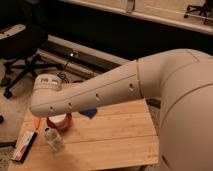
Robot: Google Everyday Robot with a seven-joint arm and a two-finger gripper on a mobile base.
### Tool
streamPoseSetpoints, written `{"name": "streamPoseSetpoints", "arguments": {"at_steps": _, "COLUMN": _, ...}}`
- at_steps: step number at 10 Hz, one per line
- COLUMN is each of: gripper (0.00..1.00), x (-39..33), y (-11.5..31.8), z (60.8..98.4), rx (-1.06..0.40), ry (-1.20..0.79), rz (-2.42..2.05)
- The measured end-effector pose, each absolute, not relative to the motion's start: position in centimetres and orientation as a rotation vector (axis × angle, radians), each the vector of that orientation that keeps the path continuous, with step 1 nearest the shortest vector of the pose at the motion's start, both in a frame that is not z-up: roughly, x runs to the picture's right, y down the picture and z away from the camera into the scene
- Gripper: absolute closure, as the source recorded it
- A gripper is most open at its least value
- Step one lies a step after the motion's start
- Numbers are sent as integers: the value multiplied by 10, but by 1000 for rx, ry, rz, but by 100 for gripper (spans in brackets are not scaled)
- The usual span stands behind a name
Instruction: Knock the bottle over
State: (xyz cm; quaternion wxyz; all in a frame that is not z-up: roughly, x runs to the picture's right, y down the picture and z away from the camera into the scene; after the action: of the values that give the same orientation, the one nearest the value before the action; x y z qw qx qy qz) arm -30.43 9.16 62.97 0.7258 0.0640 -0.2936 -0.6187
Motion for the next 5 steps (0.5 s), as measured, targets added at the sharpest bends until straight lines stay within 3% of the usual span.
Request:
{"name": "streamPoseSetpoints", "arguments": {"at_steps": 1, "gripper": 99, "x": -318, "y": 111, "z": 618, "rx": 149, "ry": -714, "rz": -1382}}
{"name": "streamPoseSetpoints", "arguments": {"at_steps": 3, "gripper": 100, "x": -335, "y": 155, "z": 607, "rx": 111, "ry": -828, "rz": -1432}}
{"name": "streamPoseSetpoints", "arguments": {"at_steps": 5, "gripper": 100, "x": -346, "y": 219, "z": 601, "rx": -14, "ry": -975, "rz": -1514}}
